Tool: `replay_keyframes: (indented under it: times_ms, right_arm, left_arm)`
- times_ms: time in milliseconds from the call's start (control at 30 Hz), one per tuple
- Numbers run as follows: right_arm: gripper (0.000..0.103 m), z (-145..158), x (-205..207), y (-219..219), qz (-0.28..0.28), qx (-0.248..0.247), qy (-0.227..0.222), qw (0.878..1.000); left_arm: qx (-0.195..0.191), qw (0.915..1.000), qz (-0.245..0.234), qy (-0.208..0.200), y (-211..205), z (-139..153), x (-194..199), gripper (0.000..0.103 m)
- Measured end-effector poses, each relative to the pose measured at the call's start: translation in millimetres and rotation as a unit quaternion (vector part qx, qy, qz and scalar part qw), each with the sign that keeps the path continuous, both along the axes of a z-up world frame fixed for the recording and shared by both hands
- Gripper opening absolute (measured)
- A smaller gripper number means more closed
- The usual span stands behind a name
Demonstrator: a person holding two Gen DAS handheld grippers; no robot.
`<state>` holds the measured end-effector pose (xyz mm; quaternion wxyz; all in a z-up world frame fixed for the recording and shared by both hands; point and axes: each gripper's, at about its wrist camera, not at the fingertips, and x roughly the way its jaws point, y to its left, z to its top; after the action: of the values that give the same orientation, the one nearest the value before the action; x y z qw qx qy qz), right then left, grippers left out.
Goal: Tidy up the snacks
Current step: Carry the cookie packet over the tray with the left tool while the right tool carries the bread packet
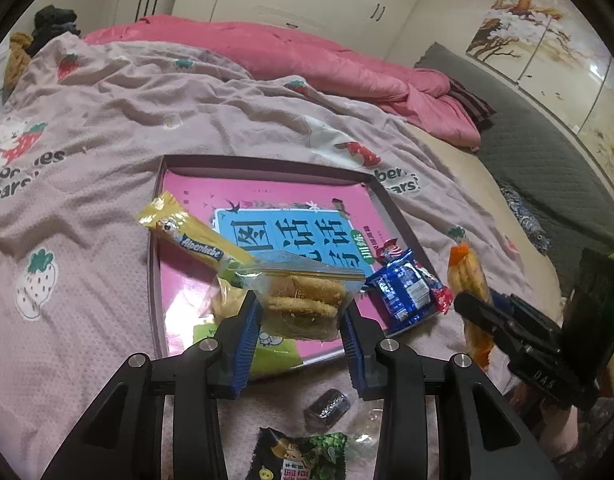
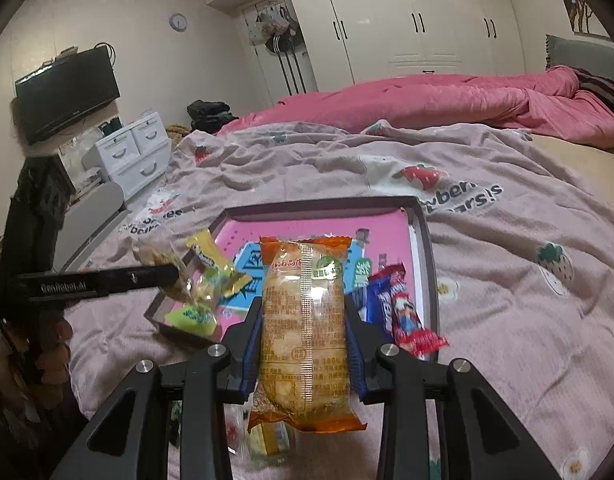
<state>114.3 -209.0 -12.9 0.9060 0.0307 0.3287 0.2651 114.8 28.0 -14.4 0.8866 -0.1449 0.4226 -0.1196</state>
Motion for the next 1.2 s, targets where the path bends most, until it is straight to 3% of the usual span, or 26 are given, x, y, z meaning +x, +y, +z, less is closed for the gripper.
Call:
replay_keyframes:
  times_ms: [467, 933, 1200]
  right_arm:
    - [0.036, -11, 30, 13, 0.019, 0.007, 0.010, 1.000]
    - [0.036, -39, 57, 38, 0.035, -0.032, 0.044, 0.998]
    - [0.036, -46, 65, 50, 0.038, -0.058, 0.038, 0.997]
  left_arm:
    - [0.009, 0.9997, -0.010, 0.019, -13, -20, 14, 0.040]
    - [0.034, 0.9990, -0.018, 0.023, -23, -32, 22, 0.040]
    - [0.049, 0.9983, -0.023, 0.020, -27, -32, 22, 0.040]
